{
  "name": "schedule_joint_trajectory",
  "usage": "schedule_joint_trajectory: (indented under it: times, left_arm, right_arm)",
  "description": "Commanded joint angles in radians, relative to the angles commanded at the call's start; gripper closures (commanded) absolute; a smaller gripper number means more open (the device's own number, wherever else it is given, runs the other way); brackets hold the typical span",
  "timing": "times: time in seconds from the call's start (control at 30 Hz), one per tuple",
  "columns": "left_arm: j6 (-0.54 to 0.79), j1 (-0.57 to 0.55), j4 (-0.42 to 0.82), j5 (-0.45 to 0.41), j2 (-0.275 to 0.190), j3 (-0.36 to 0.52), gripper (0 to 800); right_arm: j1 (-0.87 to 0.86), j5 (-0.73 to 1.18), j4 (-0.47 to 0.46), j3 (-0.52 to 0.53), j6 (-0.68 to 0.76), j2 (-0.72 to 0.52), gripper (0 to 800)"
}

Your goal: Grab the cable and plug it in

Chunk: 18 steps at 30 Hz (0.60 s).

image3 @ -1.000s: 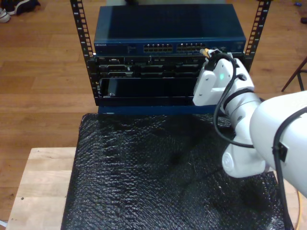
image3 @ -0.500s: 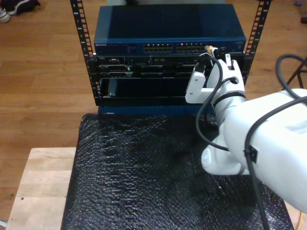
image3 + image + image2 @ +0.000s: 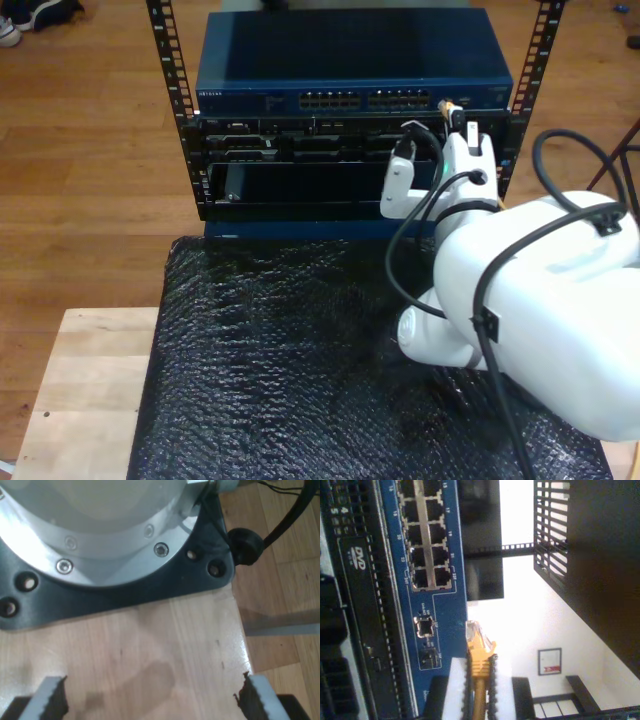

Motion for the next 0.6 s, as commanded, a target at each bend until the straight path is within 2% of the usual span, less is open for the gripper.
schedule_joint_trajectory:
  times: [0.33,0.6]
  left_arm:
    - [0.0,0.0,0.0,0.0,0.0,0.0,0]
    - [0.0,0.0,0.0,0.0,0.0,0.0,0]
  right_arm:
    - [0.021,-0.006,0.08,-0.121,-0.048,0.072,800]
    - [0.048,-0.008,0.147,-0.141,-0.066,0.089,800]
